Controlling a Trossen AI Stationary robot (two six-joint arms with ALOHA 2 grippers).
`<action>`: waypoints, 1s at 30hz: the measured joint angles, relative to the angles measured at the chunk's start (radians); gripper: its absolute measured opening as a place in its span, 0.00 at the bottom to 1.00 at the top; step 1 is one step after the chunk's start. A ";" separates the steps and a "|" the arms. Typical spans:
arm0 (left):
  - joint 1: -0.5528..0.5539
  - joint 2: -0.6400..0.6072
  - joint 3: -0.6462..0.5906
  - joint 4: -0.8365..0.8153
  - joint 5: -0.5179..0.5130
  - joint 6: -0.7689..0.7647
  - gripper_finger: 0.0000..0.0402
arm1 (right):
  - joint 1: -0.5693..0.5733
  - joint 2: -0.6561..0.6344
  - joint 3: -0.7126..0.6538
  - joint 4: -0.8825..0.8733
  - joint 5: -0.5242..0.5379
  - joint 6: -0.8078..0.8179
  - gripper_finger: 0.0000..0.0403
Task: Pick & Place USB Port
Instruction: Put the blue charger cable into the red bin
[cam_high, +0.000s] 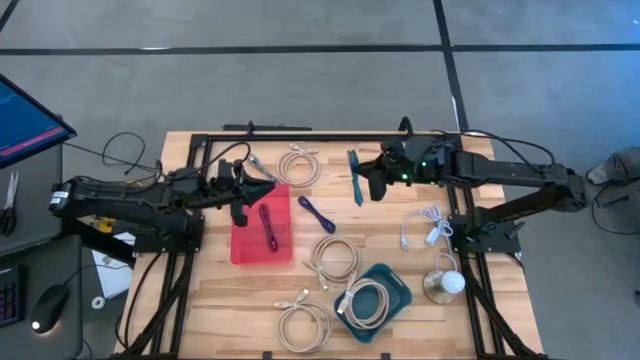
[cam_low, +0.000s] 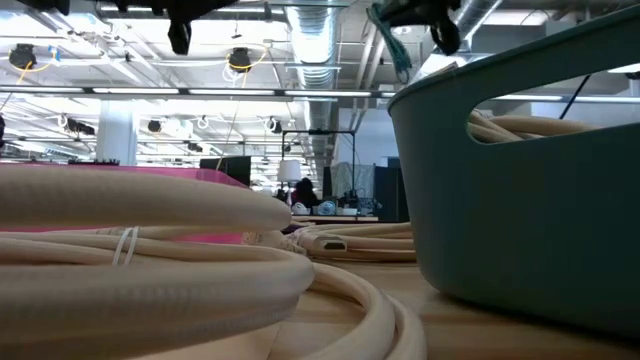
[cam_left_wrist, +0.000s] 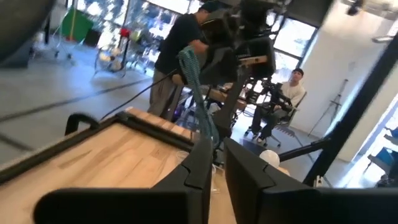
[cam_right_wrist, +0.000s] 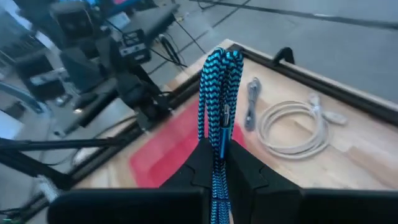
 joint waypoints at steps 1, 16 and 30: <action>0.008 0.011 0.000 -0.002 -0.001 -0.019 0.13 | 0.001 0.011 0.000 0.021 -0.005 -0.014 0.03; 0.073 0.106 0.000 0.096 0.148 -0.130 0.37 | 0.042 0.223 0.000 0.421 -0.073 -0.054 0.03; 0.073 0.176 0.000 0.135 0.177 -0.199 0.44 | 0.049 0.425 0.212 0.470 -0.129 -0.079 0.03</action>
